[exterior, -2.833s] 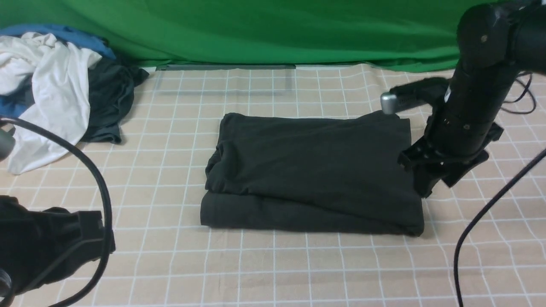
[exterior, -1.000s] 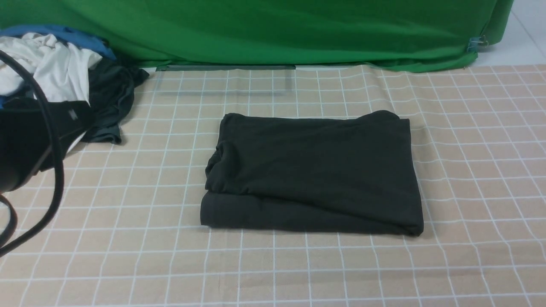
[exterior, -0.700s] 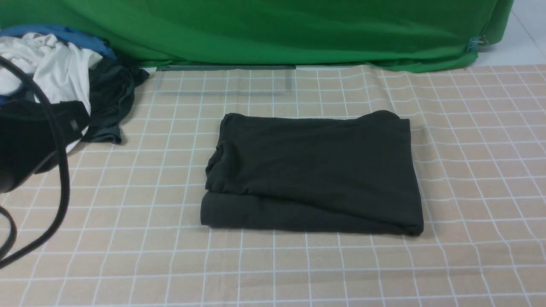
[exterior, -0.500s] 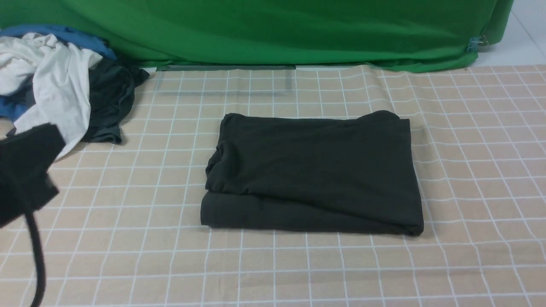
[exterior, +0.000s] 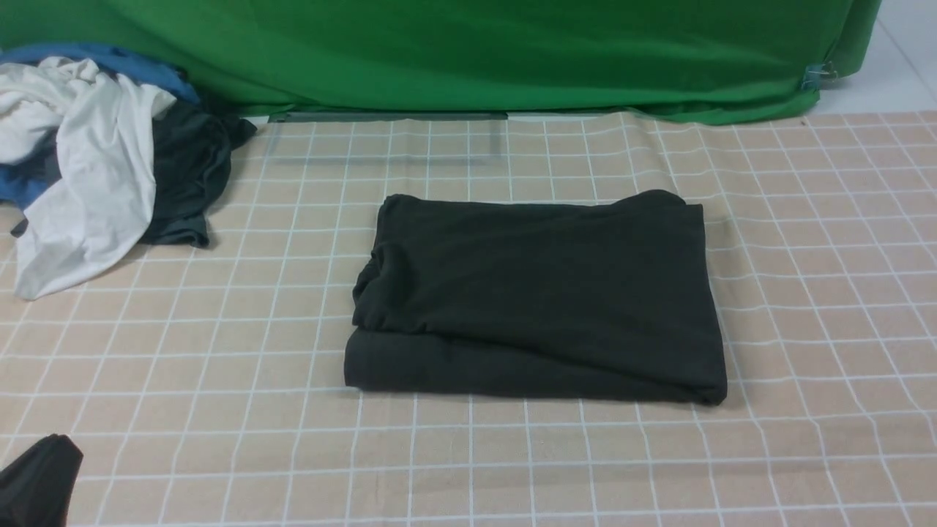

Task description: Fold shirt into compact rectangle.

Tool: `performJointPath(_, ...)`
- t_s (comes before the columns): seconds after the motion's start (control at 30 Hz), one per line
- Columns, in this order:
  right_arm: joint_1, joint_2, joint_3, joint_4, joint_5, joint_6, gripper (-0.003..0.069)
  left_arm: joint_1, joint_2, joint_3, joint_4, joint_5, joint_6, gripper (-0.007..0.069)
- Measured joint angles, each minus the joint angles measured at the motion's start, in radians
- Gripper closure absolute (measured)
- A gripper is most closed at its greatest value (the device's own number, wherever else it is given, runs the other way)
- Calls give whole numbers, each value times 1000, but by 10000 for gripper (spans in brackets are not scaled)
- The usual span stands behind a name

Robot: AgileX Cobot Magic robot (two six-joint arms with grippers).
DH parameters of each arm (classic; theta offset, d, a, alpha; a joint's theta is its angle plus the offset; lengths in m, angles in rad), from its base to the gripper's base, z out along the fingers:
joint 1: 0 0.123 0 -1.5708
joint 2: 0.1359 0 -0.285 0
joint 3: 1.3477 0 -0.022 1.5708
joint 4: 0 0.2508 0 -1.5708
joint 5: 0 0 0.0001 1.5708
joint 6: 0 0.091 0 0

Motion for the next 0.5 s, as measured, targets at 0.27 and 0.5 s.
performJointPath(0.27, 0, 0, 0, 0, 0, 0, 421, 0, -6, 0, 4, 0, 2, 612)
performJointPath(0.5, 0, 0, 0, 0, 0, 0, 421, 0, -7, 0, 5, 0, 2, 612)
